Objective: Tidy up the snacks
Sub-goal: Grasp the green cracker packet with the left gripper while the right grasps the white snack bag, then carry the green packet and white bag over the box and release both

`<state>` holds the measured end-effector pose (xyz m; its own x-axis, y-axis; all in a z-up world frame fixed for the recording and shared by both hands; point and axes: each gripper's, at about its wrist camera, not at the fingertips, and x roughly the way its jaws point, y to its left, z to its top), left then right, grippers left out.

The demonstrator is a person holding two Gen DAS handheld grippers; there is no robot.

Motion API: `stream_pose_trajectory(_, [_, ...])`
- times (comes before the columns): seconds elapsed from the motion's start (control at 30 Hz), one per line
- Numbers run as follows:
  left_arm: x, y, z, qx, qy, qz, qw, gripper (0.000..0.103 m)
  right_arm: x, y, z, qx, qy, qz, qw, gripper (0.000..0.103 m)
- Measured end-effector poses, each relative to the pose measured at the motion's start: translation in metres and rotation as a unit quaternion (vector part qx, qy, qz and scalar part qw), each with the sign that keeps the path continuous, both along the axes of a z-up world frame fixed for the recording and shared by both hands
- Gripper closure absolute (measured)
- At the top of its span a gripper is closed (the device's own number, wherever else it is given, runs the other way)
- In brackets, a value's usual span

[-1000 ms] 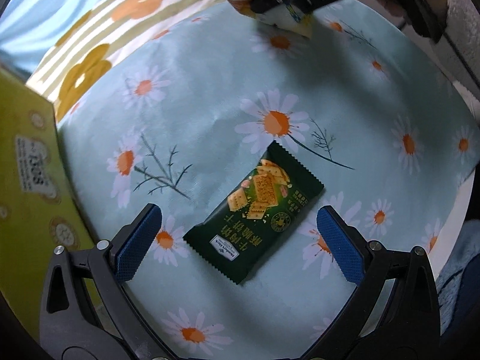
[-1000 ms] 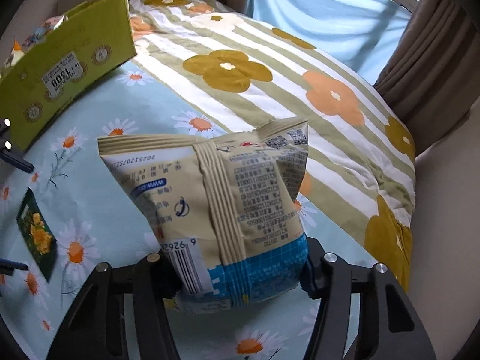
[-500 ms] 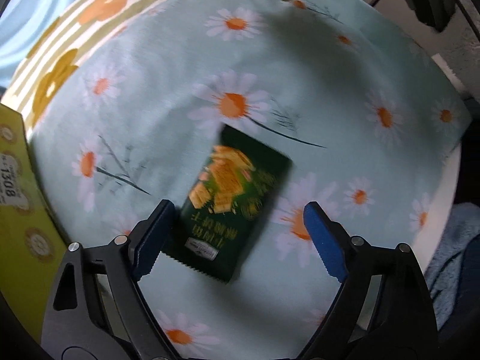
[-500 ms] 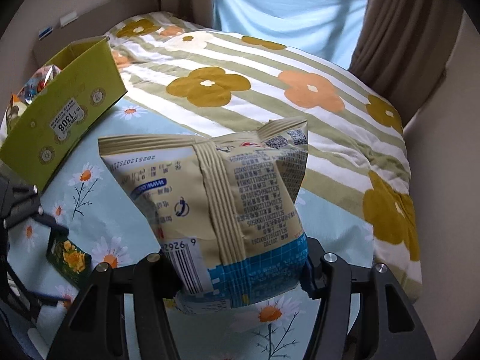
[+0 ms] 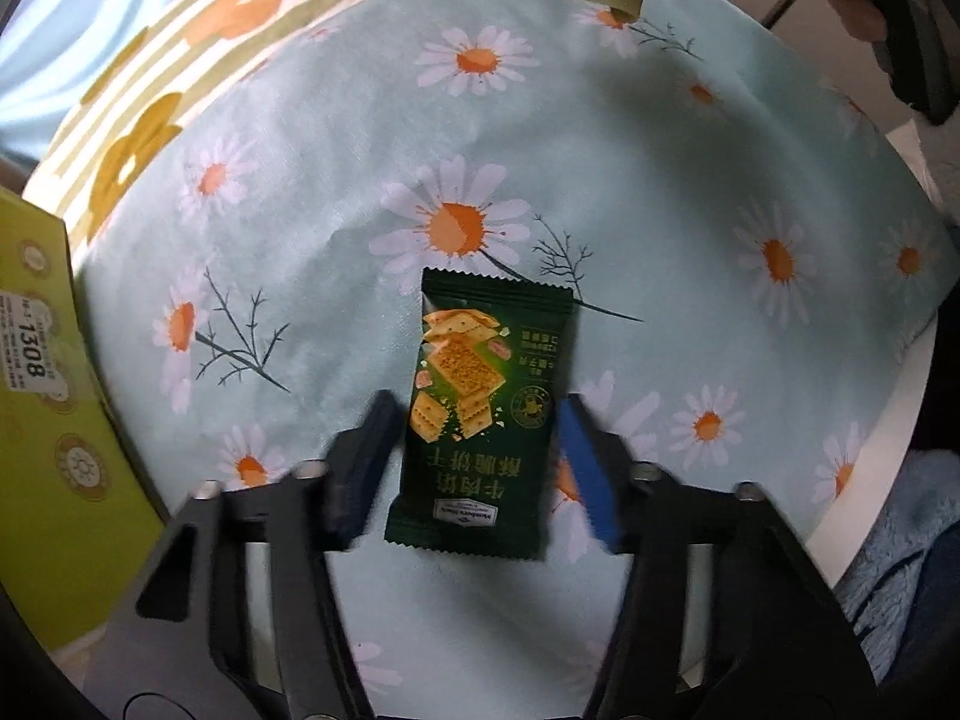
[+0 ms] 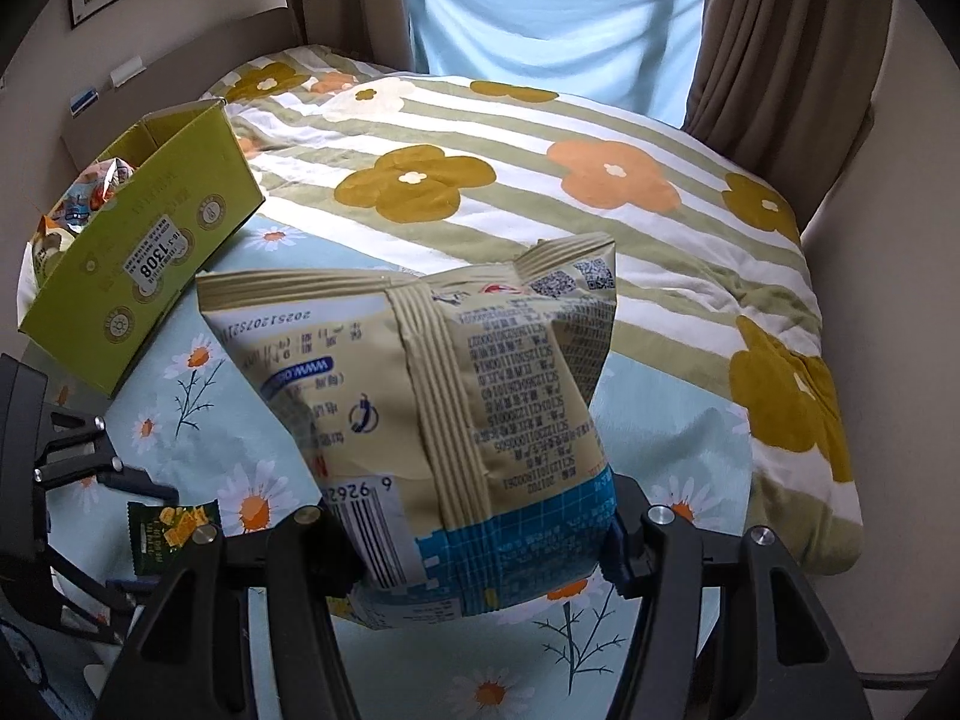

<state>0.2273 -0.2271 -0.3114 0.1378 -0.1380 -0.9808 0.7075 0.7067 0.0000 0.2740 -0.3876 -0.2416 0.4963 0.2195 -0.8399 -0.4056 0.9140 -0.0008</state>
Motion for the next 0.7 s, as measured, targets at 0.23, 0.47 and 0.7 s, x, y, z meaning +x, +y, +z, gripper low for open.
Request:
stream_pose_trajectory(0.23, [-0.001,-0.003,0.004,-0.003,0.000,0.009,1.0000,0.062,-0.008,0.000,0.003,0.013,0.002,-0.002,1.000,0.048])
stream_pose_trajectory(0.47, [0.000,-0.004,0.042,-0.034,-0.031,0.045,0.9979,0.062,-0.014,-0.002,0.024,0.024,-0.002,-0.007,1.000,0.048])
stream_pose_trajectory(0.7, [0.014,0.018,0.107,-0.080,-0.074,0.110,0.9879,0.062,-0.014,0.010,0.077,0.036,-0.031,0.006,0.999,0.048])
